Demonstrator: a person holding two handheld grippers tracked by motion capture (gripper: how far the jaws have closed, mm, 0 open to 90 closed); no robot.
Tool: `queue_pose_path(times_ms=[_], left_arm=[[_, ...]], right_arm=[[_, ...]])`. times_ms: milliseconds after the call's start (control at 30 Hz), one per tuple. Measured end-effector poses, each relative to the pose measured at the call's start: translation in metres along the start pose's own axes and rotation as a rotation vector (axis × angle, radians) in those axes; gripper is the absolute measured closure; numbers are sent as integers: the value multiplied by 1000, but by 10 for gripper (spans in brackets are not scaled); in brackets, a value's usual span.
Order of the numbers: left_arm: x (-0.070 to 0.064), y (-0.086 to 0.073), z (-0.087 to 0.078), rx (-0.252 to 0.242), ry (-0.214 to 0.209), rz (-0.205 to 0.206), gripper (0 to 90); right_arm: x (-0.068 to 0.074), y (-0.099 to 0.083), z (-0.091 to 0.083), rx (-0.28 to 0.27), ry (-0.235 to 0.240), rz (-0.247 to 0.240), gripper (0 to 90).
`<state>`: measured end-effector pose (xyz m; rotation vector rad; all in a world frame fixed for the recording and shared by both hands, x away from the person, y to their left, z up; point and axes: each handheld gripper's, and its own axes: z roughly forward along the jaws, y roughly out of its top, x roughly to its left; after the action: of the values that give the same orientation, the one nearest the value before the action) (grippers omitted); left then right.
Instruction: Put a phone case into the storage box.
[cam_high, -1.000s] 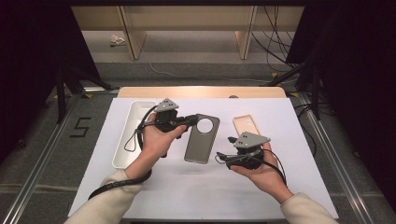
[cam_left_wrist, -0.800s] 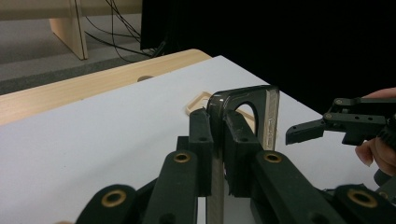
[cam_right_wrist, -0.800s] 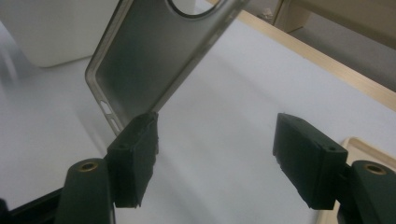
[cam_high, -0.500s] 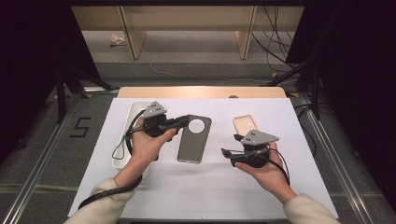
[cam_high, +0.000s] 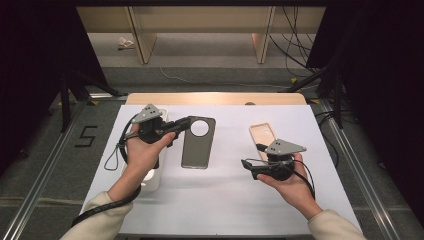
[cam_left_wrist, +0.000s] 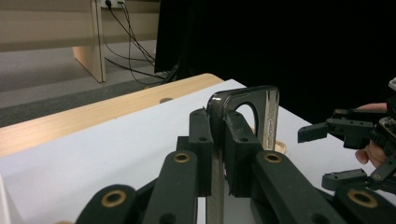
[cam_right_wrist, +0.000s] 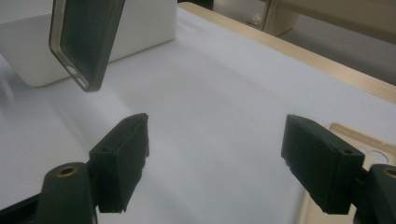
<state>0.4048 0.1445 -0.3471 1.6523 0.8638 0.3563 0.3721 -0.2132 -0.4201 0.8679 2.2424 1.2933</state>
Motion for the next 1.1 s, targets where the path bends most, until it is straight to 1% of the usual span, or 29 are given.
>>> queue_pose_path(times_ms=[133, 233, 367, 667, 900, 1100], left_arm=[[3, 5, -6, -7, 6, 1, 825], [5, 8, -9, -12, 9, 6, 825], [9, 11, -14, -15, 12, 5, 825], [18, 20, -26, -37, 21, 6, 825], [24, 27, -32, -44, 29, 18, 825], [30, 31, -37, -54, 40, 20, 825]], right_arm=[[0, -1, -1, 0, -4, 5, 207], [0, -1, -2, -5, -5, 10, 206], [0, -2, -2, 2, -3, 11, 201], [0, -3, -2, -3, -6, 14, 198], [-1, -3, -3, -4, -8, 15, 195], [0, -3, -2, -5, -9, 15, 194]])
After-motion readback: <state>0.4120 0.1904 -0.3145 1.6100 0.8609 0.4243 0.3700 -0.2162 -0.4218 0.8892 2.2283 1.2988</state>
